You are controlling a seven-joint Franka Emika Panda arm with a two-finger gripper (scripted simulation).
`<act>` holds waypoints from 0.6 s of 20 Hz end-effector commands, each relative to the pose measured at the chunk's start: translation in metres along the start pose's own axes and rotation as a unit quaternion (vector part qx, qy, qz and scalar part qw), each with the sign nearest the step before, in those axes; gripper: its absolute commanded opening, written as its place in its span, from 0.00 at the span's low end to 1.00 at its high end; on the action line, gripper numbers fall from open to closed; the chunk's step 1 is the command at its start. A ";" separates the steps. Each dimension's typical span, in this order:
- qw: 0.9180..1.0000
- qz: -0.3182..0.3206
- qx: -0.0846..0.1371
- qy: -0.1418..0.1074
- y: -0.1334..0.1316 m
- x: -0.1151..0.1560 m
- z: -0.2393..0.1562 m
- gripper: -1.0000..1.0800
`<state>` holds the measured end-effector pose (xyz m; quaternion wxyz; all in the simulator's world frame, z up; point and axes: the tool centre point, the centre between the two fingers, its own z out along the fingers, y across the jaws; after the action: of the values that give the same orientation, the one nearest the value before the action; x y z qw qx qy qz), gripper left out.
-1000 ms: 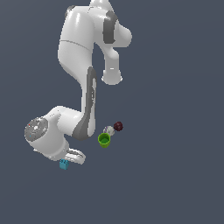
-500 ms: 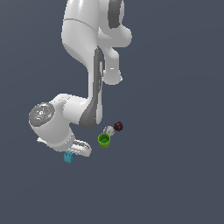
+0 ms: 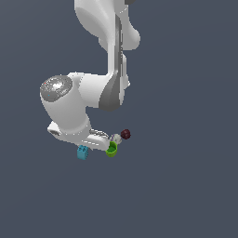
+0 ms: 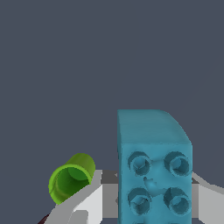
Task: Pick up a designated object from a clutter of objects.
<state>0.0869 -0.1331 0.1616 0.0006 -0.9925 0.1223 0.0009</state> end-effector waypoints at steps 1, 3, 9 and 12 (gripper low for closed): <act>1.000 0.000 0.000 0.001 -0.013 -0.011 -0.023 0.00; 1.000 0.000 0.000 0.001 -0.023 -0.021 -0.042 0.00; 1.000 0.000 -0.001 0.001 -0.055 -0.049 -0.101 0.00; 1.000 0.000 -0.001 0.001 -0.071 -0.063 -0.130 0.00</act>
<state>0.0486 -0.0583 0.2764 -0.0003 -0.9925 0.1222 0.0002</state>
